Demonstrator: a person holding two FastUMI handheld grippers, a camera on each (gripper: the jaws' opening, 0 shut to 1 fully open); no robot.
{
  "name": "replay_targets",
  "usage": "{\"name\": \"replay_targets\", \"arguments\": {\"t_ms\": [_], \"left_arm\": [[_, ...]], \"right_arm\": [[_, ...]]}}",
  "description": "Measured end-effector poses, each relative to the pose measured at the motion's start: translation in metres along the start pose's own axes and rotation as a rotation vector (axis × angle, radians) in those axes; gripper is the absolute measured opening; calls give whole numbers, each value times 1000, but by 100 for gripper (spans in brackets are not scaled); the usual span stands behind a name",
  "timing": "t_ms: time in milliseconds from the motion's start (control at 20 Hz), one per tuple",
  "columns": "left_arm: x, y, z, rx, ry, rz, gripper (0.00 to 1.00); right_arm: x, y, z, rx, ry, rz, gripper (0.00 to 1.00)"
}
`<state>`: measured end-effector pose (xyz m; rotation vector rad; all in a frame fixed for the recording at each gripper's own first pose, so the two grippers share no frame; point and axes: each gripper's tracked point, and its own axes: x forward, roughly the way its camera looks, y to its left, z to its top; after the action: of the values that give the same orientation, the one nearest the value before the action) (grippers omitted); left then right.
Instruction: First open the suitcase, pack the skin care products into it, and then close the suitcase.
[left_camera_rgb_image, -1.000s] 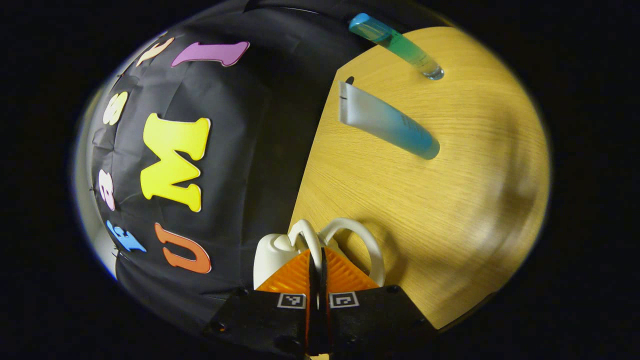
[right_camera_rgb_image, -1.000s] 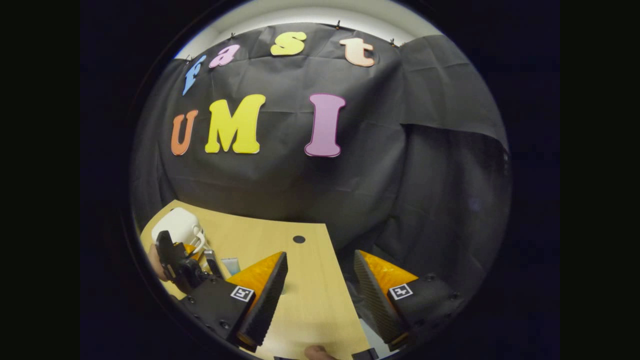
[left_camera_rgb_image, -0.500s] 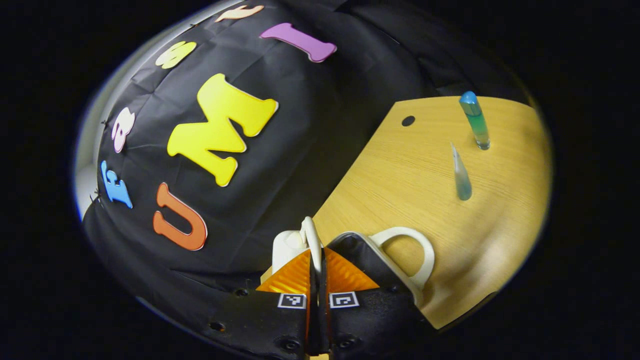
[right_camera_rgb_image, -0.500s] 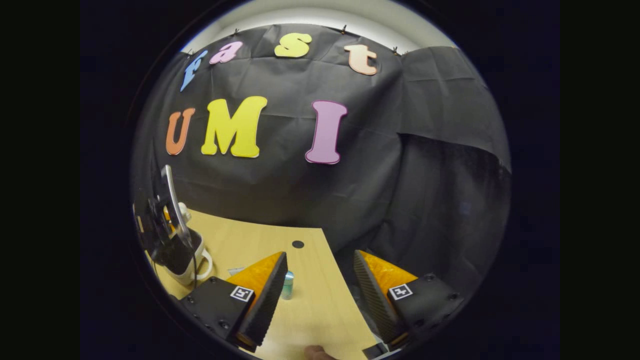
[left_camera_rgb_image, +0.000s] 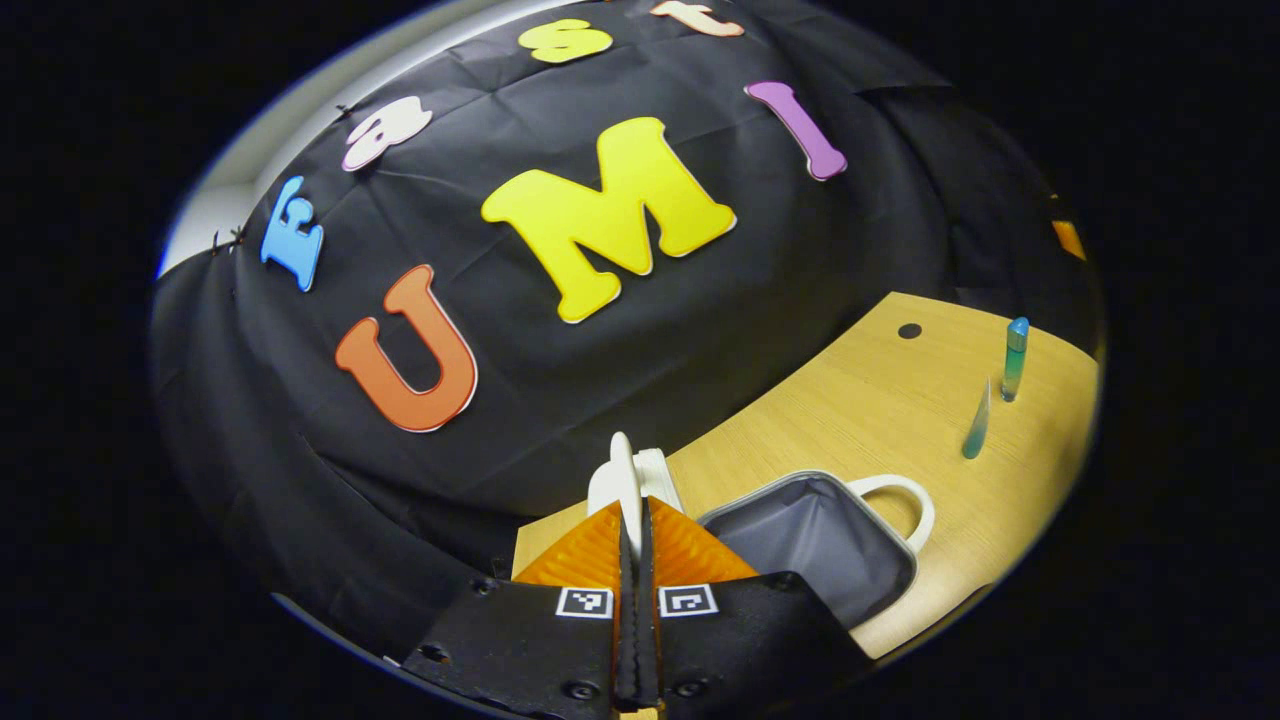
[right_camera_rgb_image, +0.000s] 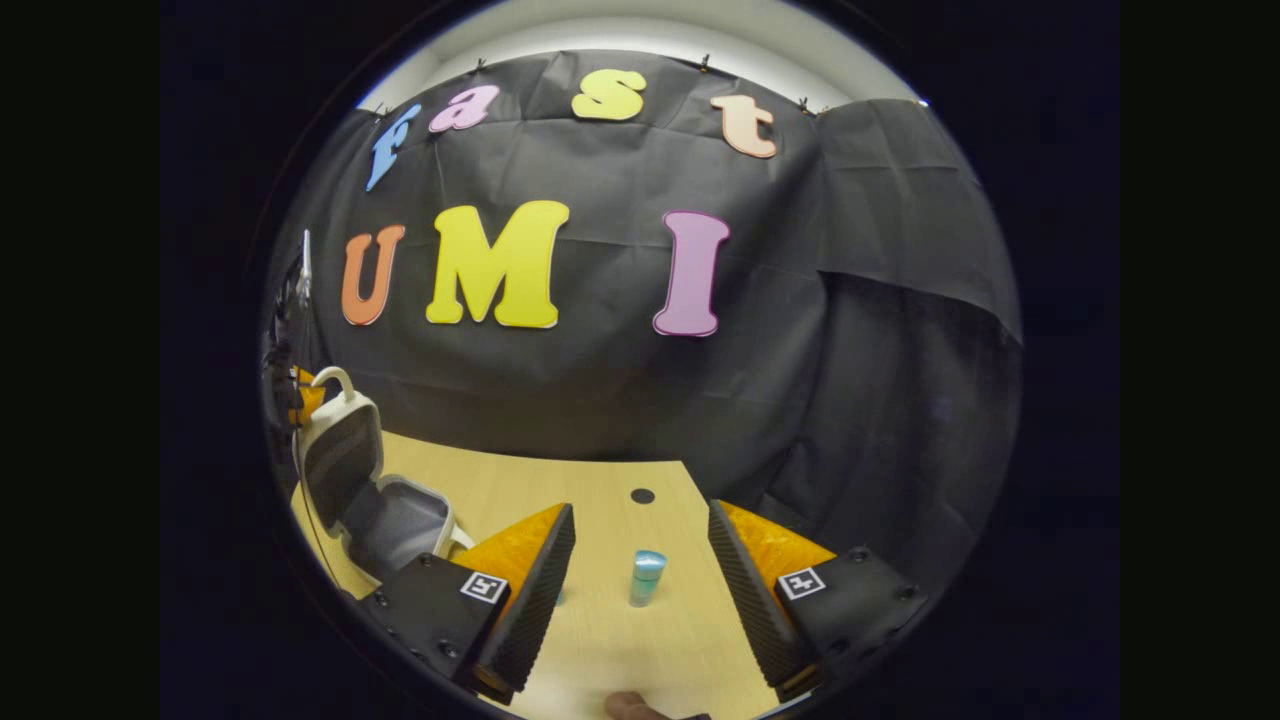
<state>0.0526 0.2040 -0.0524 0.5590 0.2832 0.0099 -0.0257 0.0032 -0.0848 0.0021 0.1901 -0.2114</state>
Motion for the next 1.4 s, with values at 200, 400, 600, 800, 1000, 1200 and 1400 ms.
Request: {"name": "replay_targets", "arguments": {"t_ms": [200, 400, 600, 800, 1000, 1200, 1400], "left_arm": [[2, 52, -33, -51, -2, 38, 3], [15, 102, -84, -95, 47, 79, 2], [33, 135, -146, -110, 125, 85, 3], [60, 145, -226, -177, 250, 68, 3], [84, 129, -286, -254, 317, 19, 3], [95, 115, -328, -322, 375, -36, 4], [98, 99, -354, -373, 420, -82, 4]], "right_arm": [[-6, 26, -3, -16, 17, 0, 79], [-10, 49, -7, -38, 38, 1, 79], [-13, 61, -14, -13, 74, -5, 78], [-15, 61, -21, -22, 90, -31, 79], [-16, 56, -31, -49, 106, -53, 79], [-12, 53, -43, -41, 127, -69, 80], [-10, 45, -49, -51, 140, -86, 79]]}}
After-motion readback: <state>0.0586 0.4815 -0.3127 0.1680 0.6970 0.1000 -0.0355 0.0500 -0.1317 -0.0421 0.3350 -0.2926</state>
